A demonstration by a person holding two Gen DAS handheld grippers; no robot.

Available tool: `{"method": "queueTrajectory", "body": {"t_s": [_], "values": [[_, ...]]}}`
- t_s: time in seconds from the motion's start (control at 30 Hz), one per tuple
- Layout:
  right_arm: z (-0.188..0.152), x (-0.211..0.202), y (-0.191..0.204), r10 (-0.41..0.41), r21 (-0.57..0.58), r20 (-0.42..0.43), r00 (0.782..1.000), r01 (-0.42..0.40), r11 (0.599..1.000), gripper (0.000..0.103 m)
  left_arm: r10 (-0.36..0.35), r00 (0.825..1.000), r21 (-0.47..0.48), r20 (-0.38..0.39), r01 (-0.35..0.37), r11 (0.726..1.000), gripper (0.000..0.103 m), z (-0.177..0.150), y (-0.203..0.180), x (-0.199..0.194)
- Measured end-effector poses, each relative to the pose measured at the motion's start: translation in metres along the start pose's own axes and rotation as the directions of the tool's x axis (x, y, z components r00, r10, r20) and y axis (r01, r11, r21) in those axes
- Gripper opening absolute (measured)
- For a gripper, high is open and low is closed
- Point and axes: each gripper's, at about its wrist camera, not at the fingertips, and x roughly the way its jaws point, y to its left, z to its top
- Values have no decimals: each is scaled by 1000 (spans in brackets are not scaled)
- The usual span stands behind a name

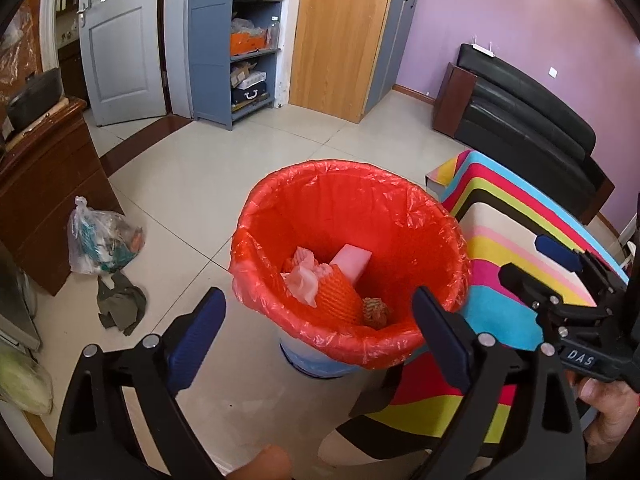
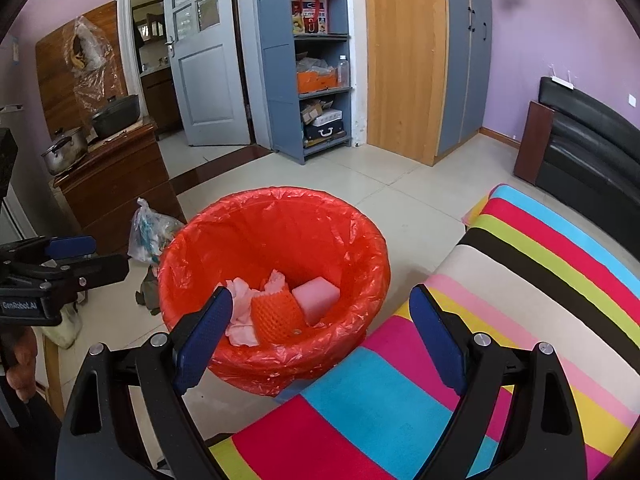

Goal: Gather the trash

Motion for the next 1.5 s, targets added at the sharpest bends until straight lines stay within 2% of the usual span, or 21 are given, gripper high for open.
{"method": "queueTrajectory", "body": {"t_s": [1.5], "values": [[5, -2, -3, 22, 14, 10, 1000, -22, 1000, 84, -15, 1000, -2, -15, 15, 1000, 91, 1, -8, 6]]}}
